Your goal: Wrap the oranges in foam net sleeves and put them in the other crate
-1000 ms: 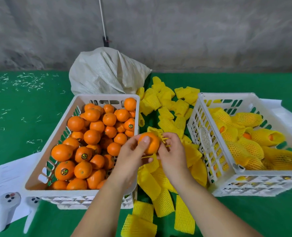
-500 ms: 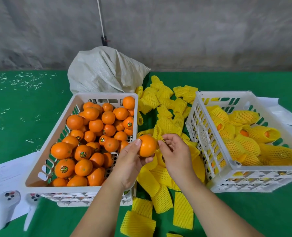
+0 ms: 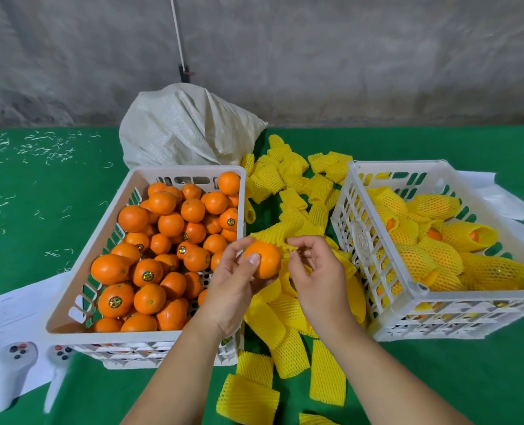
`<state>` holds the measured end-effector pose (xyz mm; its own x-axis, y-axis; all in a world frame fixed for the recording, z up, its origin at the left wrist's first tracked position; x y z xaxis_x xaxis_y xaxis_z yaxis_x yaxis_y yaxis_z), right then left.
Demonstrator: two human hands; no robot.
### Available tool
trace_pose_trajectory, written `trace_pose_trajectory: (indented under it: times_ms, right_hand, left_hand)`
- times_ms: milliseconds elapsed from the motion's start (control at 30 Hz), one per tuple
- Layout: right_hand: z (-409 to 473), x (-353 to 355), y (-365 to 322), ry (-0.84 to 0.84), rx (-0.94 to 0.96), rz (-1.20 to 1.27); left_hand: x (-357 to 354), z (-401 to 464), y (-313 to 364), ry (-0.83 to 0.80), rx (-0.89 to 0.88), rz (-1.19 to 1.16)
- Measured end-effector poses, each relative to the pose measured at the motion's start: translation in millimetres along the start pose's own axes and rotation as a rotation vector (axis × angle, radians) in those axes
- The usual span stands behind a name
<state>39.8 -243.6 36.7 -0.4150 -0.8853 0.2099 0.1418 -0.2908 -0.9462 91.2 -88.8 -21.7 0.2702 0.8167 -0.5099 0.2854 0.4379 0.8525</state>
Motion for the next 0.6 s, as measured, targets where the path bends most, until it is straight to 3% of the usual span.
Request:
trace_pose_trajectory:
  times_ms: [200,300,400,533,600]
  right_hand:
    - [-21,-3,-35,0.079,0.311,-0.207]
    - [-33,-20,-44,0.017,0.441,-0.283]
    - [-31,-30,-37,-0.061,0.394,-0.284]
    - [-3,-7,-34,-0.011,0.303,-0.274]
    - [6,1,-41,-0.014,0.323,-0.305]
  left_hand:
    - [2,0,3,-0.007,-0.063,0.025]
    - [7,-1,3,0.077,-0.097,0.008]
    - [9,-1,1,0.052,-0.111,0.056]
    - [-8,-3,-6,-0.119,-0.067,0.226]
    - [-10,-4,-3,-0.084,-0.108,0.257]
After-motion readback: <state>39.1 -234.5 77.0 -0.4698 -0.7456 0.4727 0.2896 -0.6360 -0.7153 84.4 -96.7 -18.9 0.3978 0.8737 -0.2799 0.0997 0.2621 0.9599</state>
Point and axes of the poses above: each hand's wrist, its own z-axis towards the middle knuckle, its own x-axis out of the back of the hand, y = z × x, the point moved 10 cm from there along z, towards the middle knuckle, and after that the axes turned 1 degree about -y, right-handed, at the moved point
